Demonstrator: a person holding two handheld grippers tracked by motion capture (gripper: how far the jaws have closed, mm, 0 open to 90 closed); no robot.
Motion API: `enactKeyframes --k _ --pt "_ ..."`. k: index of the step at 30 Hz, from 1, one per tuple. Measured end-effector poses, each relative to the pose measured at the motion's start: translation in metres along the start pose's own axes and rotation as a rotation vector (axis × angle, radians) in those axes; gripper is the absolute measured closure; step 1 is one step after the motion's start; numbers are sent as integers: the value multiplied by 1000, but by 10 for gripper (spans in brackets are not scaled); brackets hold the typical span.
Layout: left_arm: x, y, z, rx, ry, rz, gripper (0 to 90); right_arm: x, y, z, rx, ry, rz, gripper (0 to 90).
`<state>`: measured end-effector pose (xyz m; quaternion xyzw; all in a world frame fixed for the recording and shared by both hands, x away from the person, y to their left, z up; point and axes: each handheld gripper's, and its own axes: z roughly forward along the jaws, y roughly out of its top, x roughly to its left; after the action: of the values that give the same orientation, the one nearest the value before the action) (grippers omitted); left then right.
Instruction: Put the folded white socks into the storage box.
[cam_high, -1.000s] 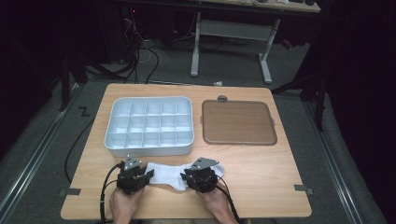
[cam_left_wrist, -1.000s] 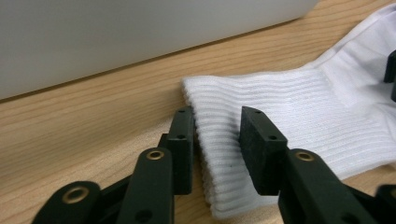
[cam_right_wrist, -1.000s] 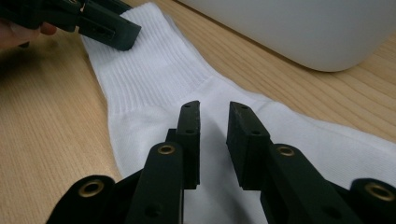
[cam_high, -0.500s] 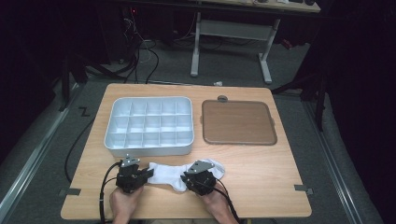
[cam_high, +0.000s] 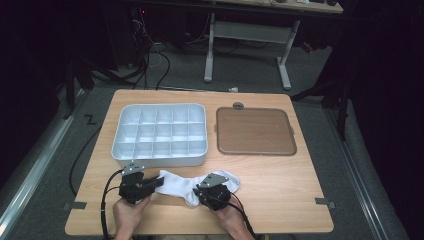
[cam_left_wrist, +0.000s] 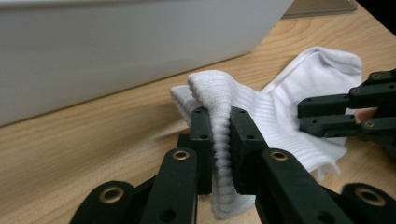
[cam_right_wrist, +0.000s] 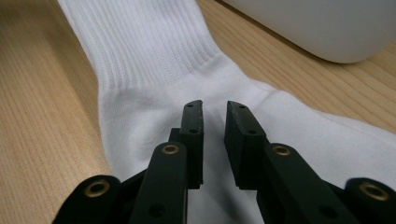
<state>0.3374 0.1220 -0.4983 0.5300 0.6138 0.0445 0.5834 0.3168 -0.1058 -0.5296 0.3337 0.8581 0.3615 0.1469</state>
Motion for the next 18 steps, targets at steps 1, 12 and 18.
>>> enactKeyframes --k 1,12,18 --pt "-1 1 0 -2 -3 7 815 1 0 0 -3 -3 -2 776" --pt "-22 19 -2 -6 -70 14 817 5 7 5 17 13 -1 774" --pt "-31 23 -2 -11 -97 28 817 7 10 8 17 21 -7 774"
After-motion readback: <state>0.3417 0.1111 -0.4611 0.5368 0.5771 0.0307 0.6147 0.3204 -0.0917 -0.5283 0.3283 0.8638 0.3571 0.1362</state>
